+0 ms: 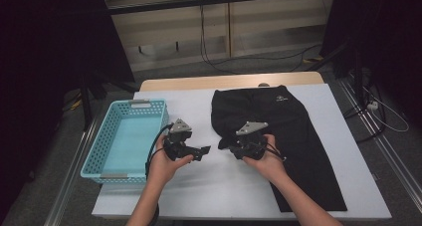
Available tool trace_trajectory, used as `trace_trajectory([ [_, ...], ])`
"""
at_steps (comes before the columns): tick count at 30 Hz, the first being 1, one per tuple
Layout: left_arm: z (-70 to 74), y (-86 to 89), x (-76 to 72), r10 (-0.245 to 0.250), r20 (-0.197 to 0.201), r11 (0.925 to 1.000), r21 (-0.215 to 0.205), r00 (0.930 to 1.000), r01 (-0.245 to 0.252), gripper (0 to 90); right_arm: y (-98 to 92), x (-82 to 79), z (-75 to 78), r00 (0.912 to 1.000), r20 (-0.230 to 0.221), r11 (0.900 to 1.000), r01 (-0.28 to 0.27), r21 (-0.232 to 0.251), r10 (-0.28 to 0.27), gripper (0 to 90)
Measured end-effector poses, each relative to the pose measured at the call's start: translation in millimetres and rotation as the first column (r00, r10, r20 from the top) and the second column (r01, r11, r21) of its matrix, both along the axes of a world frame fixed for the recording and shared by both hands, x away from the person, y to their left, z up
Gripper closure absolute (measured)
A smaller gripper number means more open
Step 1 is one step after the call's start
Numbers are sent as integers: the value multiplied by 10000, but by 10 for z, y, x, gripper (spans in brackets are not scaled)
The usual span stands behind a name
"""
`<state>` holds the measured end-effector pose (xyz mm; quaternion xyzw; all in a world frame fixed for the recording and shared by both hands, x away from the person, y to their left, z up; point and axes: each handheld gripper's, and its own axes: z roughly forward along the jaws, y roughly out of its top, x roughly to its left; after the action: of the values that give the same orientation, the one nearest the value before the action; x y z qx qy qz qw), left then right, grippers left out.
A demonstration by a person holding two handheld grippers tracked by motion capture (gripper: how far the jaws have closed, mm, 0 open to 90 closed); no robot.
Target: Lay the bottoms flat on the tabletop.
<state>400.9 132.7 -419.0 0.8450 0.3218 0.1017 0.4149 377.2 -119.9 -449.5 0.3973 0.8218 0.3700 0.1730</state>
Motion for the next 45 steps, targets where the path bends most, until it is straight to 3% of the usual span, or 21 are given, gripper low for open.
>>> trace_trajectory([
  [5,-10,5,6,-46,-23,10000,38,10000,46,84,78,62,-104,9998,-180,9989,20,-479,-29,547],
  [7,-6,15,6,-48,-3,9999,100,10000,49,84,91,78,-110,9999,-72,9992,113,-376,-116,635],
  [9,1,21,0,21,-16,10000,21,10000,-21,84,89,84,-114,10000,11,9993,66,-378,-65,784],
  [12,15,31,-8,26,27,10000,-8,10000,-26,84,46,106,-114,10000,97,9989,-2,-471,7,897],
  [15,16,34,-7,28,69,10000,-33,10000,-27,85,-23,111,-87,9998,-207,9999,-30,-99,28,900],
  [20,14,47,5,103,58,9999,-83,9999,-103,86,-54,-48,50,9985,-17,9982,-549,243,550,900],
  [26,-18,28,4,93,11,9999,49,10000,-93,87,-69,-316,187,9915,276,9879,-1290,864,1271,900],
  [30,-53,9,8,84,-87,9998,190,9999,-82,88,-90,-456,180,9860,197,9811,-1667,988,1655,900],
  [34,-55,2,6,44,-98,9998,190,9999,-42,89,-140,-510,199,9848,42,9735,-1725,1502,1738,900],
  [37,-55,2,6,51,-104,9998,196,9999,-49,89,-115,-540,173,9800,-209,9695,-1923,1521,1977,898],
  [39,-50,11,4,59,-44,9998,185,10000,-58,89,-79,-565,158,9797,-233,9739,-1953,1157,1992,860],
  [40,-49,14,5,60,-12,9998,178,10000,-59,89,-53,-576,151,9805,-66,9790,-1960,561,1967,818],
  [41,-44,18,2,70,-78,9998,182,9999,-69,89,-41,-579,148,9810,29,9805,-1942,314,1942,785],
  [45,-32,30,6,59,-9,9998,168,10000,-59,89,-23,-580,175,9833,302,9835,-1799,169,1793,655],
])
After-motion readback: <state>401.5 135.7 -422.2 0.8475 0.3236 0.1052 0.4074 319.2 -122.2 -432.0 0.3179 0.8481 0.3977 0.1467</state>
